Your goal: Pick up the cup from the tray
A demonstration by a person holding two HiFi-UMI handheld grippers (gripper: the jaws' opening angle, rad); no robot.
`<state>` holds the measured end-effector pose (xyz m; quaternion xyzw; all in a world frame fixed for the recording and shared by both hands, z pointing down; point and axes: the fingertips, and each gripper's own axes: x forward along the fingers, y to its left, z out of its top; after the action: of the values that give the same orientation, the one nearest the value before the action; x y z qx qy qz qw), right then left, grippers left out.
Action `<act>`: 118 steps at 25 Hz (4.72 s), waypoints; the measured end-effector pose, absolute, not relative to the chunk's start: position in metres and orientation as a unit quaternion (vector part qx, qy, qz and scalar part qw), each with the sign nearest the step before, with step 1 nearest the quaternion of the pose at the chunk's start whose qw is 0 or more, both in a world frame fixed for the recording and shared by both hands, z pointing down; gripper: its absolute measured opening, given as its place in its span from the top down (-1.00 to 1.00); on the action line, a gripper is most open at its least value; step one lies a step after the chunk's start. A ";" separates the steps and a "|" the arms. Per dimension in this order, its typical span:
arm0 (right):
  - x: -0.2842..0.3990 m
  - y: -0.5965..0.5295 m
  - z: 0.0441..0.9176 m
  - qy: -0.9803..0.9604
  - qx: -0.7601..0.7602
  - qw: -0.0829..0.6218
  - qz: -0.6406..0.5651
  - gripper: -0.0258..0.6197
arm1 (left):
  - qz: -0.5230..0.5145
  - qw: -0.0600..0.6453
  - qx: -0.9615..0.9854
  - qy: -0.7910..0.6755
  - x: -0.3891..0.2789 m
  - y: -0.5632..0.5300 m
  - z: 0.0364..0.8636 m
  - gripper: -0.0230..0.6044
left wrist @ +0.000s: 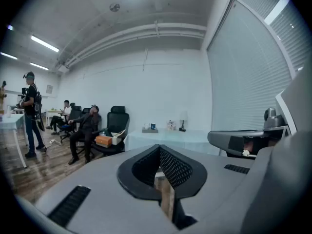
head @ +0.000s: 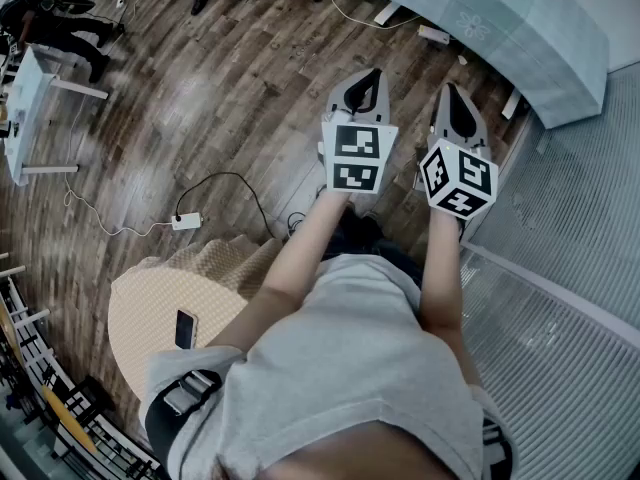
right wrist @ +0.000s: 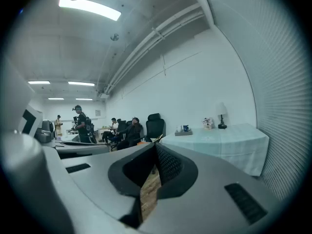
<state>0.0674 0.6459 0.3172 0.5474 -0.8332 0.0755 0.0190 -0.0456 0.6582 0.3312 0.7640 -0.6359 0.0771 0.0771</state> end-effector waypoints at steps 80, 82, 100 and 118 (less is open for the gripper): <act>0.031 0.134 0.335 -0.828 0.544 0.028 0.130 0.90 | 0.101 0.119 0.755 -0.637 -0.092 0.152 0.347 0.91; 0.032 0.110 0.330 -0.831 0.541 0.026 0.128 0.90 | 0.099 0.120 0.751 -0.642 -0.091 0.131 0.343 0.91; 0.069 -0.058 0.338 -0.840 0.525 0.033 0.137 0.90 | 0.101 0.126 0.747 -0.645 -0.043 -0.039 0.344 0.91; 0.058 -0.196 0.361 -0.820 0.551 0.048 0.145 0.89 | 0.120 0.147 0.780 -0.597 -0.046 -0.186 0.370 0.91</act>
<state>0.0581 -0.1959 0.3612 0.5511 -0.8203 0.1452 0.0476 -0.0459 -0.1861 0.3703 0.7798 -0.5968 0.1196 0.1465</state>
